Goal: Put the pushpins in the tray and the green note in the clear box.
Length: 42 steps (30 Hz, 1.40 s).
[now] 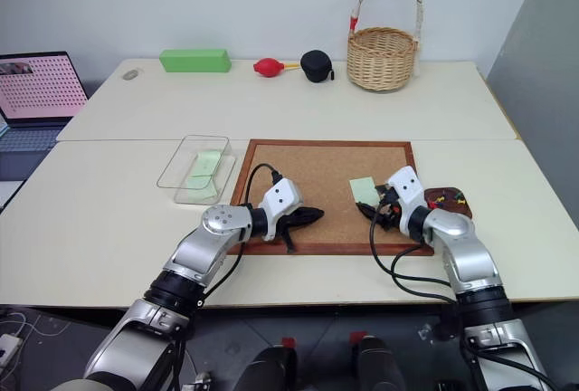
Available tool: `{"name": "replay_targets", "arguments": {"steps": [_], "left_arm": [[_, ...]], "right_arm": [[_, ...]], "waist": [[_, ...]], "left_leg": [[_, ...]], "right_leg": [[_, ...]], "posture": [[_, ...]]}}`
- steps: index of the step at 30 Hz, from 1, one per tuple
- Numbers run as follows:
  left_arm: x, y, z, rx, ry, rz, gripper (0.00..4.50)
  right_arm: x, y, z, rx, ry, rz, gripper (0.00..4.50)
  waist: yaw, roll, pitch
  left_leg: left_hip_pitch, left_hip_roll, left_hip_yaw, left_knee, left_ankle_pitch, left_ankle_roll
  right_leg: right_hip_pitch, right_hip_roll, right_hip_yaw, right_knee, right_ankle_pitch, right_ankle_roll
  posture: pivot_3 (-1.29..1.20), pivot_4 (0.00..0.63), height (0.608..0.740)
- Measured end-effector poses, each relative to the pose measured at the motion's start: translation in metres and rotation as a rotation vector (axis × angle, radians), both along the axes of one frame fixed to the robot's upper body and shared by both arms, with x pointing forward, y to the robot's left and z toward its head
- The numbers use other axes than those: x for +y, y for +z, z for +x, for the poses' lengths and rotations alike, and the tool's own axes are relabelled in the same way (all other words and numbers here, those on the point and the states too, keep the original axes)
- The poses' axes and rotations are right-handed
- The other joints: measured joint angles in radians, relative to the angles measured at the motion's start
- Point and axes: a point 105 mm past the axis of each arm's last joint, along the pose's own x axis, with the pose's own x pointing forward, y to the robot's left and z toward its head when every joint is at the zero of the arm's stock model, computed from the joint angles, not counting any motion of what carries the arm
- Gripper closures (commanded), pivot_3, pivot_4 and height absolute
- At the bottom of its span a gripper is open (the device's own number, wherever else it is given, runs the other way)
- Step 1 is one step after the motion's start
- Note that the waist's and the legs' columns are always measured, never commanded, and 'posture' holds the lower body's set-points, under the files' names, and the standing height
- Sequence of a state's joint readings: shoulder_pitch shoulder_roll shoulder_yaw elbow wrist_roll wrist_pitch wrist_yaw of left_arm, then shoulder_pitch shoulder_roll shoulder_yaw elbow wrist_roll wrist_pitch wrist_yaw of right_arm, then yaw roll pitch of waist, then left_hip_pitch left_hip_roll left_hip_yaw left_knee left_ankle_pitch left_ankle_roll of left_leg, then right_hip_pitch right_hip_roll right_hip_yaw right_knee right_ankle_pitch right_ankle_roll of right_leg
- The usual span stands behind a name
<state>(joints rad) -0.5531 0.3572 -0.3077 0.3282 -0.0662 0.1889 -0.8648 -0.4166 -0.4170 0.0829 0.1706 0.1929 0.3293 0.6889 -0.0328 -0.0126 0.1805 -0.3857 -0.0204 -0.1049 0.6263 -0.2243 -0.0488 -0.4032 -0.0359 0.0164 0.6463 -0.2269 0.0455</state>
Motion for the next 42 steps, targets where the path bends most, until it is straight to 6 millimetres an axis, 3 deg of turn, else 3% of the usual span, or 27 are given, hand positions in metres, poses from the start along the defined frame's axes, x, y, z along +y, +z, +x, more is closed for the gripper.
{"name": "replay_targets", "arguments": {"steps": [2, 5, 20, 27, 34, 41, 42], "left_arm": [[0.0, 0.0, 0.0, 0.0, -0.001, 0.0, 4.5], [0.001, 0.0, 0.0, 0.0, 0.002, 0.001, 4.5], [0.001, 0.0, 0.0, -0.001, 0.002, 0.001, 4.5], [0.0, 0.0, -0.001, -0.001, -0.001, 0.001, 4.5], [0.001, -0.001, -0.001, 0.0, 0.001, 0.002, 4.5], [0.002, 0.001, 0.001, 0.0, 0.012, -0.011, 4.5], [0.001, 0.001, 0.001, 0.003, 0.015, -0.02, 4.3]], "right_arm": [[-0.001, -0.005, 0.002, 0.004, -0.002, -0.018, 1.1], [0.002, -0.007, 0.003, -0.007, 0.013, -0.033, 1.51], [0.015, -0.008, -0.001, -0.013, 0.081, -0.034, 4.45], [0.014, -0.005, -0.003, -0.016, 0.077, -0.028, 4.49], [0.013, 0.025, -0.007, -0.1, 0.109, -0.002, 4.49], [0.014, 0.036, -0.01, -0.119, 0.128, 0.002, 4.49], [0.013, 0.038, -0.009, -0.122, 0.128, 0.003, 4.5]], "waist": [[0.0, 0.0, 0.0], [-0.002, 0.0, 0.0], [-0.002, 0.0, 0.0], [-0.001, 0.0, 0.0], [-0.001, 0.0, 0.0], [-0.001, 0.0, 0.0], [-0.001, 0.0, 0.0]], "left_leg": [[0.0, 0.0, 0.0, 0.0, 0.0, 0.0], [0.0, 0.0, 0.0, 0.0, 0.0, 0.0], [0.0, 0.0, 0.0, 0.0, 0.0, 0.0], [0.0, 0.0, 0.0, 0.0, 0.0, 0.0], [0.0, 0.0, 0.0, -0.001, 0.0, 0.0], [0.0, 0.0, 0.0, 0.0, 0.0, 0.0], [0.0, 0.0, 0.0, 0.0, 0.0, 0.0]], "right_leg": [[0.0, 0.0, 0.0, 0.0, 0.0, 0.0], [0.0, 0.0, 0.0, 0.0, 0.0, 0.0], [0.0, 0.0, 0.0, 0.0, 0.0, 0.0], [0.0, 0.0, 0.0, 0.0, 0.0, 0.0], [0.0, 0.0, 0.0, 0.0, 0.0, 0.0], [0.0, 0.0, 0.0, 0.0, 0.0, 0.0], [0.0, 0.0, 0.0, 0.0, 0.0, 0.0]], "posture": [[0.0, 0.15, 0.74], [0.0, 0.15, 0.74], [0.0, 0.15, 0.74], [0.0, 0.15, 0.74], [0.0, 0.15, 0.74], [0.0, 0.15, 0.74], [0.0, 0.15, 0.74]]}}
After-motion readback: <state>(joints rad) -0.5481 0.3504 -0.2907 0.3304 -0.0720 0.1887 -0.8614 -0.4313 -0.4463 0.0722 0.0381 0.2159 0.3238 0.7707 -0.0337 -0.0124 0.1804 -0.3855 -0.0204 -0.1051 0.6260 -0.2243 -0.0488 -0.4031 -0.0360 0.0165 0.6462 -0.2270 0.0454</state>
